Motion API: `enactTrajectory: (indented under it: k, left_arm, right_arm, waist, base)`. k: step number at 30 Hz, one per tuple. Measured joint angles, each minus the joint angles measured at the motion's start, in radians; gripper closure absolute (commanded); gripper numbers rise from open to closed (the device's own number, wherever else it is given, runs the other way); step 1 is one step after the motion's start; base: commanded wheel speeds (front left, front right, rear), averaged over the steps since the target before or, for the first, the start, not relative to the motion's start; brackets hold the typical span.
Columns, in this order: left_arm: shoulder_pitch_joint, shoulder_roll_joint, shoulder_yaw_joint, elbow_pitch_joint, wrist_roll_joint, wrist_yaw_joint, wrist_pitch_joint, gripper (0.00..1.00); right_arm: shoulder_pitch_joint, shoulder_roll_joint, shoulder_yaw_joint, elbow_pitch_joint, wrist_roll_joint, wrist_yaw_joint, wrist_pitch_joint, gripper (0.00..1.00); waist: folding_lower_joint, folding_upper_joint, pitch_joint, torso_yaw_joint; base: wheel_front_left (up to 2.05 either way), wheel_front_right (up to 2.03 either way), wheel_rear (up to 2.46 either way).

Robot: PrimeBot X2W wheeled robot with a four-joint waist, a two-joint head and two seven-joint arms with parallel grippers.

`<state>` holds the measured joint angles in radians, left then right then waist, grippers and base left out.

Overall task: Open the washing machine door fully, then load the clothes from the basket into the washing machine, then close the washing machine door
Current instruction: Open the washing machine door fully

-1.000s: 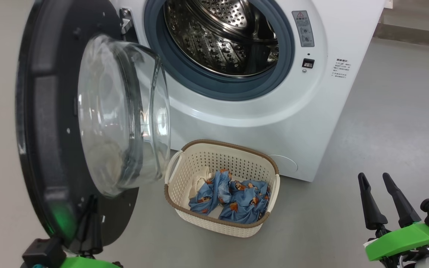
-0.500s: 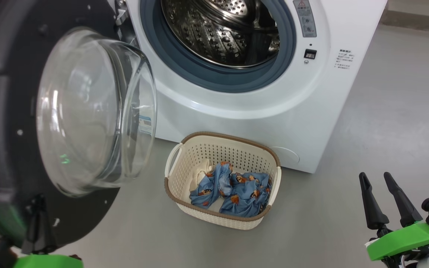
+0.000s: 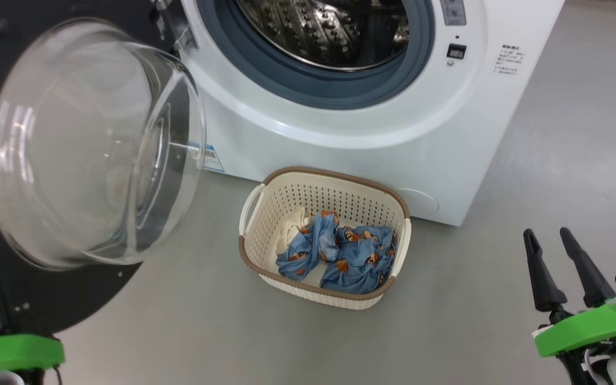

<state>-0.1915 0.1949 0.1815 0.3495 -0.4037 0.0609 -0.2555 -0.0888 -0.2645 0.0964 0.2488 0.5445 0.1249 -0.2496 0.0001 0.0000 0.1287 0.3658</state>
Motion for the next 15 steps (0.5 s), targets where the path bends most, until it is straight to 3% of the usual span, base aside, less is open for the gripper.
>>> enactTrajectory:
  k: [15]
  left_arm:
    - [-0.151, 0.032, 0.151, 0.15, 0.04, -0.037, 0.0, 1.0]
  right_arm:
    - [-0.048, -0.036, 0.003, -0.011, 0.0, 0.0, 0.0, 0.0]
  waist:
    - [0.0, 0.0, 0.08, 0.002]
  base:
    - [0.0, 0.0, 0.0]
